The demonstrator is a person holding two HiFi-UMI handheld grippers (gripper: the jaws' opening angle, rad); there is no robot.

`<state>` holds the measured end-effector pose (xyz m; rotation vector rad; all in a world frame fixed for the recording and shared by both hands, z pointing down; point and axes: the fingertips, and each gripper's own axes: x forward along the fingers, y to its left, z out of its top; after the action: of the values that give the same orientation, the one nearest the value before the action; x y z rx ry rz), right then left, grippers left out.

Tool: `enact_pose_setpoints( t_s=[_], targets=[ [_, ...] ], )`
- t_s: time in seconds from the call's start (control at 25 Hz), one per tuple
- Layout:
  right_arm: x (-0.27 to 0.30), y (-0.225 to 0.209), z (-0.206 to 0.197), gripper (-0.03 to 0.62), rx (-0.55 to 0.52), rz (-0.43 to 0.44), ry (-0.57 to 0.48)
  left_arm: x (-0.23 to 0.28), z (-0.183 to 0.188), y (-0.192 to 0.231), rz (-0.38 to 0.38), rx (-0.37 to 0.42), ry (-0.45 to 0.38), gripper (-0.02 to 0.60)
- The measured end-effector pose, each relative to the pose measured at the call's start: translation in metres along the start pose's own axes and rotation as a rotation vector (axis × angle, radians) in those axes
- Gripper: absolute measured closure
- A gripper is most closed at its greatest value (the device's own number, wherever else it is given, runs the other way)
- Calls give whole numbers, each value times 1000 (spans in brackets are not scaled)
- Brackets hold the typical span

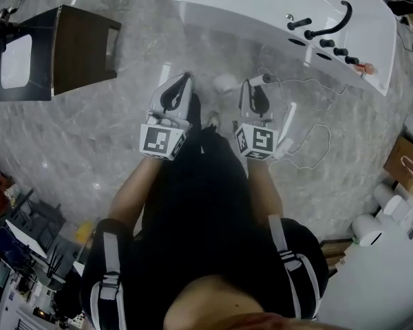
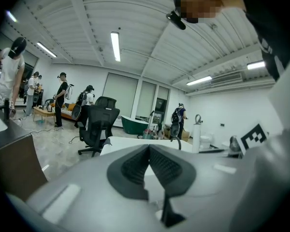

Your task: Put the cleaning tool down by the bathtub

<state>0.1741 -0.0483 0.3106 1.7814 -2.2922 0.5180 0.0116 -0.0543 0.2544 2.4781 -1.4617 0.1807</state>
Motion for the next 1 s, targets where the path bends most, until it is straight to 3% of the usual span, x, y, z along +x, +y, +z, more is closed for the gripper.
enact_pose_setpoints(
  t_s=[0.36,0.84,1.0],
  targets=[
    [77,-10,-52,510,-4,-41,37,45,-44,50,11,-57,31,572],
    [165,-24,-148,510,-6,-101,94,89,-115,109,14,-99,75,572],
    [190,-35,-187,510,12,-156,108,102,-140,120,4,-104,88,572]
  ],
)
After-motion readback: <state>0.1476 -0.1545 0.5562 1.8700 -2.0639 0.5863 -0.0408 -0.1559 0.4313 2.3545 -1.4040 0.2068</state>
